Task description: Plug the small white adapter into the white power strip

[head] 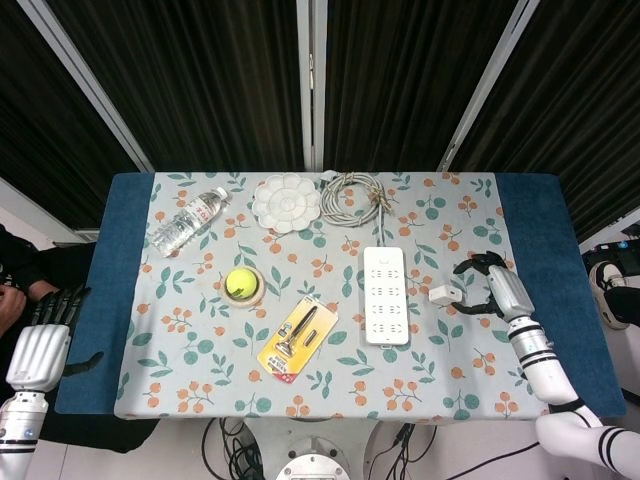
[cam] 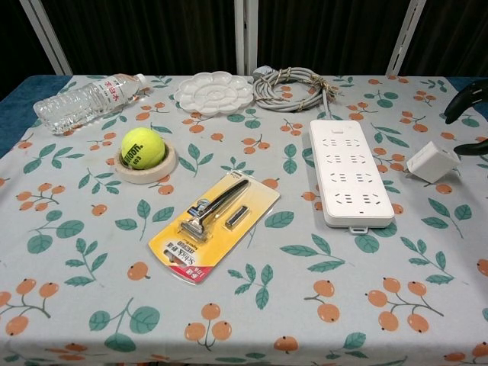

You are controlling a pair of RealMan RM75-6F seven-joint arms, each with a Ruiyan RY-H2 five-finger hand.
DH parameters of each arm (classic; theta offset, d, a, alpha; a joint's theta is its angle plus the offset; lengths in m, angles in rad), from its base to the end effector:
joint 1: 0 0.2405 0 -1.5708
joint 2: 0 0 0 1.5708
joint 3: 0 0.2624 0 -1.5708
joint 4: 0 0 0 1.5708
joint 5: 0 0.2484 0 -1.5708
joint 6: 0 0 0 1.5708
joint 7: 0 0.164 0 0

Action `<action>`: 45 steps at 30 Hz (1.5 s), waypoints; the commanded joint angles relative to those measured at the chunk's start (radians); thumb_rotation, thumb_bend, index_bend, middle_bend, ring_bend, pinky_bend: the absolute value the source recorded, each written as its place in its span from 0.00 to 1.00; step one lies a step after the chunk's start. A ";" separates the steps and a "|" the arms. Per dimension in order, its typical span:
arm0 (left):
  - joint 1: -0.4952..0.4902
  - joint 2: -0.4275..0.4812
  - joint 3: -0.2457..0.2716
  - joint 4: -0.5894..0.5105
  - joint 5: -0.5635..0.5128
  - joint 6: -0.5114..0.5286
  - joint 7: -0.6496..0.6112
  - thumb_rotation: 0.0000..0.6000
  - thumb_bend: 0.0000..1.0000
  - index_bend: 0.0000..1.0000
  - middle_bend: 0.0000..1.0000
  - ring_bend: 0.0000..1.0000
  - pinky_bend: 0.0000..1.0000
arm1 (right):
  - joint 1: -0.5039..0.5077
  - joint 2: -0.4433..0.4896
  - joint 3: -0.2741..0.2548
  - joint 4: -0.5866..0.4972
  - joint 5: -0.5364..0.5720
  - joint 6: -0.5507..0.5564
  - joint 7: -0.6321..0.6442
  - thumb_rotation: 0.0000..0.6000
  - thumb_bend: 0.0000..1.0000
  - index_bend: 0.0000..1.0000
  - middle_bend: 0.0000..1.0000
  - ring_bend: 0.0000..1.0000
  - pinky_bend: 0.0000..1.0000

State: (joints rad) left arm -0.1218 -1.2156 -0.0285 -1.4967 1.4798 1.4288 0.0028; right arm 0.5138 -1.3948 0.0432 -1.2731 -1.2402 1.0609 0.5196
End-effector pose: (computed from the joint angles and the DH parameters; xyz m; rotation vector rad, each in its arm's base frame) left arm -0.3475 0.2131 0.0954 -1.4321 -0.9302 -0.8586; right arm -0.3177 -0.3495 0.0214 1.3711 -1.4640 1.1163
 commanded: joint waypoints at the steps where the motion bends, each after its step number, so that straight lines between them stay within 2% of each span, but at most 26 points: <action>1: 0.003 0.000 0.002 -0.002 -0.002 0.001 0.001 1.00 0.13 0.01 0.00 0.00 0.00 | -0.015 -0.042 0.021 0.058 -0.039 -0.040 0.022 1.00 0.04 0.41 0.36 0.13 0.00; 9: 0.005 0.000 0.003 -0.002 -0.003 0.000 0.001 1.00 0.13 0.01 0.00 0.00 0.00 | -0.007 -0.054 0.044 0.072 -0.028 -0.081 -0.038 1.00 0.04 0.41 0.41 0.15 0.00; 19: 0.003 0.001 0.004 -0.002 -0.005 -0.007 0.001 1.00 0.13 0.01 0.00 0.00 0.00 | 0.003 -0.049 0.082 0.056 0.031 -0.132 -0.165 1.00 0.07 0.47 0.43 0.16 0.00; 38: 0.007 -0.005 0.005 0.010 -0.012 -0.011 -0.009 1.00 0.13 0.01 0.00 0.00 0.00 | 0.012 -0.088 0.114 0.079 0.041 -0.181 -0.193 1.00 0.12 0.52 0.46 0.21 0.00; 41: 0.008 -0.007 0.006 0.014 -0.012 -0.011 -0.014 1.00 0.13 0.01 0.00 0.00 0.00 | 0.011 -0.093 0.120 0.081 0.041 -0.179 -0.191 1.00 0.16 0.54 0.47 0.23 0.00; 45: 0.011 -0.010 0.008 0.018 -0.012 -0.011 -0.019 1.00 0.13 0.01 0.00 0.00 0.00 | 0.006 -0.098 0.128 0.079 0.031 -0.162 -0.186 1.00 0.31 0.63 0.53 0.30 0.00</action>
State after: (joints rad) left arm -0.1113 -1.2254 -0.0210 -1.4785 1.4674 1.4183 -0.0165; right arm 0.5217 -1.4918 0.1690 -1.1928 -1.2051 0.8947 0.3326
